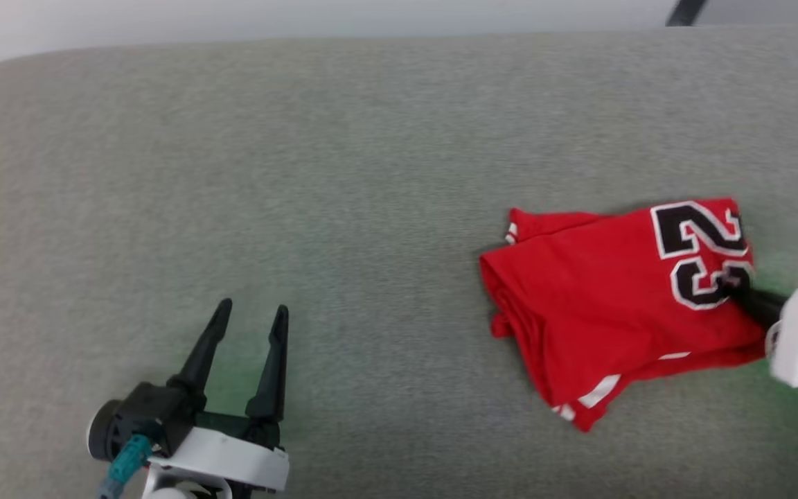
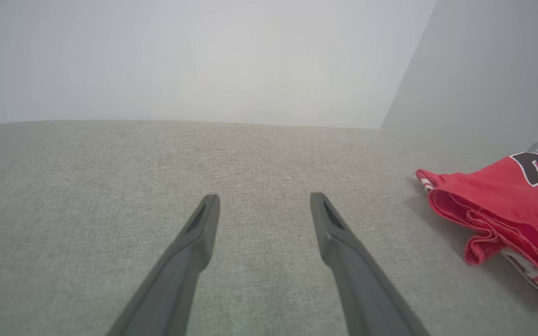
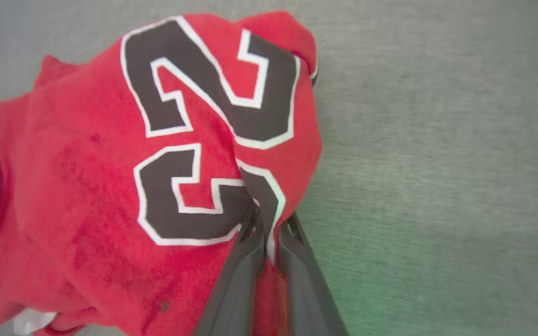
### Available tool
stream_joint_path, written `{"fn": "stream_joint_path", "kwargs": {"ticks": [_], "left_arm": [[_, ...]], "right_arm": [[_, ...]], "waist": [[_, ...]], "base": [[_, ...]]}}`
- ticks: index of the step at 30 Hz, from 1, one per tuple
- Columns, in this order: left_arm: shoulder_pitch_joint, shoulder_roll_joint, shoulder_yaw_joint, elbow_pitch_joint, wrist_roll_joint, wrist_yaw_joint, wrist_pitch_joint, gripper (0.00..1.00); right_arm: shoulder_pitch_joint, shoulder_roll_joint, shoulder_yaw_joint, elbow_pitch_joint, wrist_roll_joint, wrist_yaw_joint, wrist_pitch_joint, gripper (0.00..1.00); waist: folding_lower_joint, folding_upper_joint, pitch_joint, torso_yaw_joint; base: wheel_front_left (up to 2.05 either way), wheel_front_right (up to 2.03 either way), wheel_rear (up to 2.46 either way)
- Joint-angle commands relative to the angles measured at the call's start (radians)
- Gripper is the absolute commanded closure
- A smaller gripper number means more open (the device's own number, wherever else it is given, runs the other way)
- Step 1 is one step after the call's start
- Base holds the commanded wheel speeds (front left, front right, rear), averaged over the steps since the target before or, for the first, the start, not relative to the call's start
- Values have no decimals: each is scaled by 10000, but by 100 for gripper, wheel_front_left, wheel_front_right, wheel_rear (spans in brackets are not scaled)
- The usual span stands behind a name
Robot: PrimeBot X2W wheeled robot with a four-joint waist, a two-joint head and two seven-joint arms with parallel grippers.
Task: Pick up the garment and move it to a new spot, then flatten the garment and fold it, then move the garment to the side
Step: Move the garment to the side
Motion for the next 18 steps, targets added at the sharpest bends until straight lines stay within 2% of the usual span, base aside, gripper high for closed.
{"fn": "stream_joint_path", "kwargs": {"ticks": [1,9,18], "left_arm": [[-141,43,13,-74,46,-10,-40,0],[-538,233,47,-624,276,-55,-41,0],[-1276,796,-250,-1104,575,-70,-39,0]], "right_arm": [[-9,-109,-150,-33,104,-19,-157,100],[73,-964,-1444,468,129,-18,-1509,100],[-1350,-1185,-1814,2287,-984,-18,-3006,100]], "waist": [[0,-1,-5,-429],[0,-1,300,-1483],[0,-1,1022,-2323]], "base": [[0,0,0],[0,0,0],[0,0,0]]}}
